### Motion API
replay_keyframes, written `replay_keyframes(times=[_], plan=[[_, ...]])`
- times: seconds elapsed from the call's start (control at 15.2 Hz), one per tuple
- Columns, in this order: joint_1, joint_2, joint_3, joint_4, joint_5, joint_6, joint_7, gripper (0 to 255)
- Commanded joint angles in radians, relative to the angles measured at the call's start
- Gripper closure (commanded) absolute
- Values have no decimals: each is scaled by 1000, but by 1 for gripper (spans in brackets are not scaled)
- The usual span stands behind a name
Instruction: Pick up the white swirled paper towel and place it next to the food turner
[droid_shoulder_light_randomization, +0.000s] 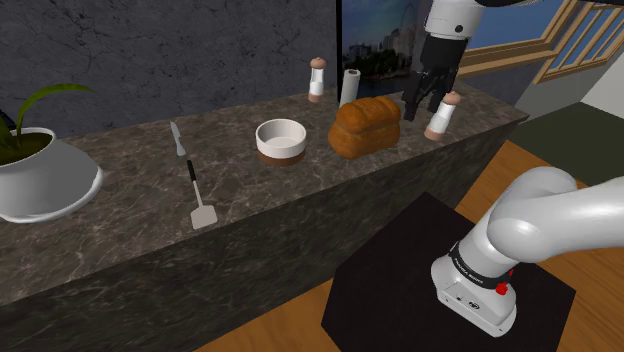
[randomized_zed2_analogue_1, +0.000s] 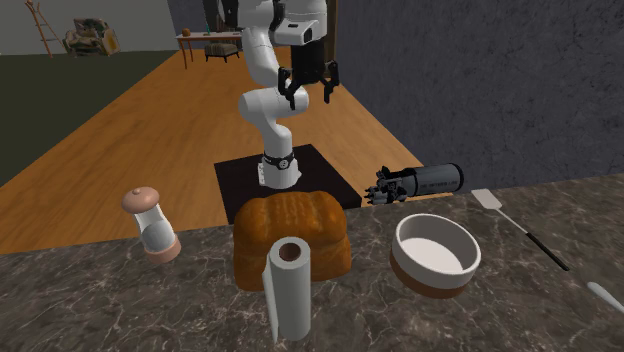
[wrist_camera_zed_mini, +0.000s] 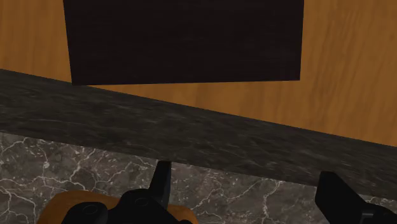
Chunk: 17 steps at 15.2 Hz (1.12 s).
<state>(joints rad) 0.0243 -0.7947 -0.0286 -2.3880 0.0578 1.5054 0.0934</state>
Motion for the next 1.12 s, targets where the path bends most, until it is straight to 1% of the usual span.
replay_keyframes(times=[0.0,0.53,1.06], plan=[[0,0,0,0,0,0,0,0],[-29,278,-49,142,-47,160,-39,0],[-52,560,-95,358,-63,252,-74,0]])
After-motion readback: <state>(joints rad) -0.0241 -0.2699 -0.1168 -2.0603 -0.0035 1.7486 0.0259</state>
